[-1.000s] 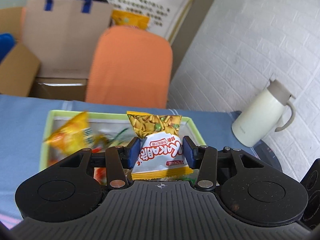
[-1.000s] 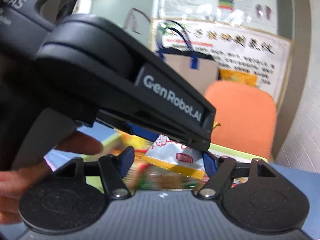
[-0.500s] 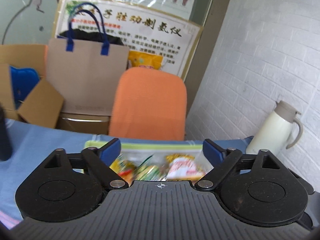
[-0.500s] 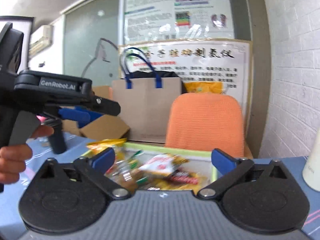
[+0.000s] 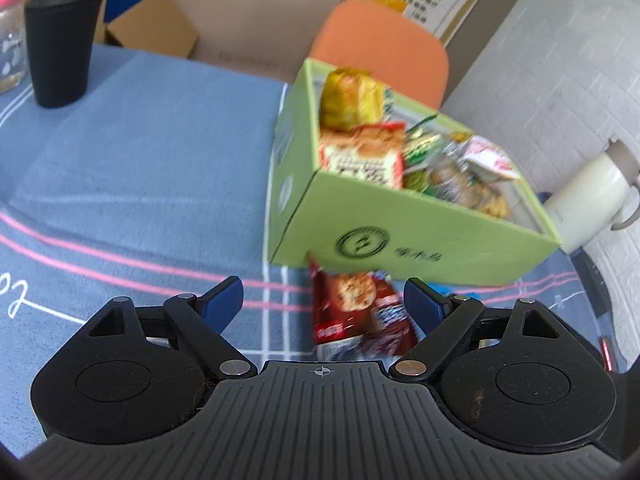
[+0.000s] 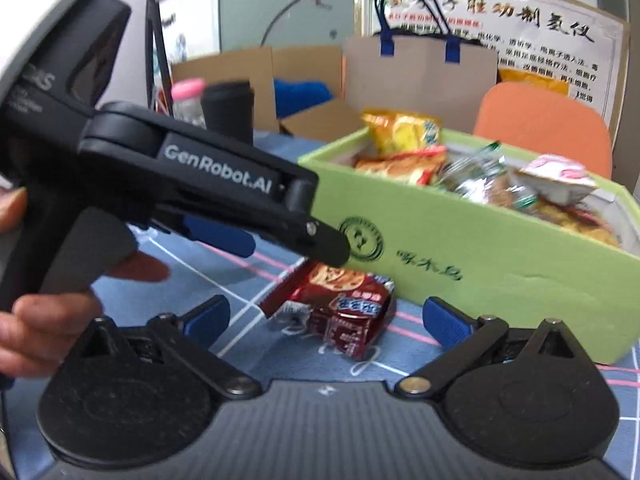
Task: Organize snacks
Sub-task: 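Move the left tool down to the red cookie packet, then close the left tool on the red cookie packet and lift, then carry the red packet into the green box and open the left tool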
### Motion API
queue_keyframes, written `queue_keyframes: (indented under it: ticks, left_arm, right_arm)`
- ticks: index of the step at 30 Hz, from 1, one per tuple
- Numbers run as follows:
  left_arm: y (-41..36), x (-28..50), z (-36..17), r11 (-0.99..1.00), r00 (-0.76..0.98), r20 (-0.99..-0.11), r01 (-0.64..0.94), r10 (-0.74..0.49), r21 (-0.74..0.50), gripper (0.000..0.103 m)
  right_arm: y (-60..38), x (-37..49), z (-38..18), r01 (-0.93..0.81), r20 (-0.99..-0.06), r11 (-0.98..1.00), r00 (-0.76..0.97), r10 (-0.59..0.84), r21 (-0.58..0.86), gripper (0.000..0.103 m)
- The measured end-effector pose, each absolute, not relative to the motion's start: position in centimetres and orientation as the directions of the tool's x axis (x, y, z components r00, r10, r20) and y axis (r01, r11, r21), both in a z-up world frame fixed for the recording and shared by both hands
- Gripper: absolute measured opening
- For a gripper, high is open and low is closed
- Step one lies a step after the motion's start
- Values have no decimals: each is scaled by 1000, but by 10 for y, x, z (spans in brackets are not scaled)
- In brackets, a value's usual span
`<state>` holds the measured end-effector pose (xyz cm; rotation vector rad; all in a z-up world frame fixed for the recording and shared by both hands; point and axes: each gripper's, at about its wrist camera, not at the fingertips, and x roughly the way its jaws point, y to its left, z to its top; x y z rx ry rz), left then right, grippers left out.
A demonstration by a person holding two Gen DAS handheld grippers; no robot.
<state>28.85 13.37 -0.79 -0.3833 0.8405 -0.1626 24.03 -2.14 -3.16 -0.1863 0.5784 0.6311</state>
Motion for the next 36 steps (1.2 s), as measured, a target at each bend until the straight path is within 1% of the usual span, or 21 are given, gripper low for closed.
queue_keyframes:
  ticks: [5, 7, 11, 14, 18, 19, 20, 21, 22, 23, 24, 26, 30, 33, 36]
  left_arm:
    - [127, 292, -16, 926, 642, -707, 14, -297, -376, 76]
    - [120, 297, -17, 933, 633, -716, 31, -295, -358, 75]
    - [107, 304, -22, 940, 611, -730, 69, -306, -335, 67]
    - [101, 304, -23, 946, 615, -730, 89, -299, -312, 64]
    - [98, 305, -23, 946, 617, -728, 98, -301, -308, 64]
    - [98, 306, -24, 946, 617, -727, 99, -301, -308, 62]
    - [97, 306, -24, 947, 619, -726, 100, -300, -305, 58]
    - [95, 306, -24, 948, 619, -726, 104, -299, -301, 52]
    - [95, 304, -23, 948, 618, -728, 107, -298, -298, 41]
    - [94, 302, -22, 950, 611, -736, 100, -292, -295, 34]
    - [94, 297, -19, 951, 612, -736, 98, -290, -293, 33]
    - [94, 284, -12, 944, 615, -726, 104, -308, -313, 28]
    - [90, 269, 19, 931, 657, -674, 125, -337, -344, 26]
    - [85, 277, 53, 919, 695, -617, 175, -369, -353, 26]
    - [75, 301, 85, 921, 734, -569, 214, -371, -326, 26]
  right_arm:
    - [-16, 262, -42, -585, -588, 808, 630, 508, 72, 102]
    - [-12, 264, -44, -590, -608, 804, 615, 503, 69, 102]
    - [-6, 263, -46, -619, -631, 783, 587, 507, 52, 102]
    - [-3, 262, -47, -623, -637, 782, 590, 496, 31, 102]
    - [0, 264, -48, -623, -638, 782, 593, 491, 21, 102]
    - [1, 265, -48, -622, -637, 783, 596, 488, 18, 101]
    - [1, 264, -48, -621, -633, 784, 603, 486, 11, 99]
    - [1, 261, -47, -624, -623, 782, 609, 491, 5, 90]
    - [0, 259, -46, -614, -615, 789, 623, 483, -3, 81]
    - [-3, 256, -45, -608, -609, 794, 628, 485, 5, 77]
    - [-7, 250, -43, -606, -599, 795, 629, 496, 21, 73]
    - [-14, 235, -36, -603, -571, 796, 640, 514, 40, 72]
    - [-16, 215, -9, -589, -504, 807, 713, 487, -53, 75]
    - [-26, 223, 21, -573, -434, 814, 760, 484, -95, 76]
    - [-34, 248, 49, -553, -382, 823, 794, 473, -131, 77]
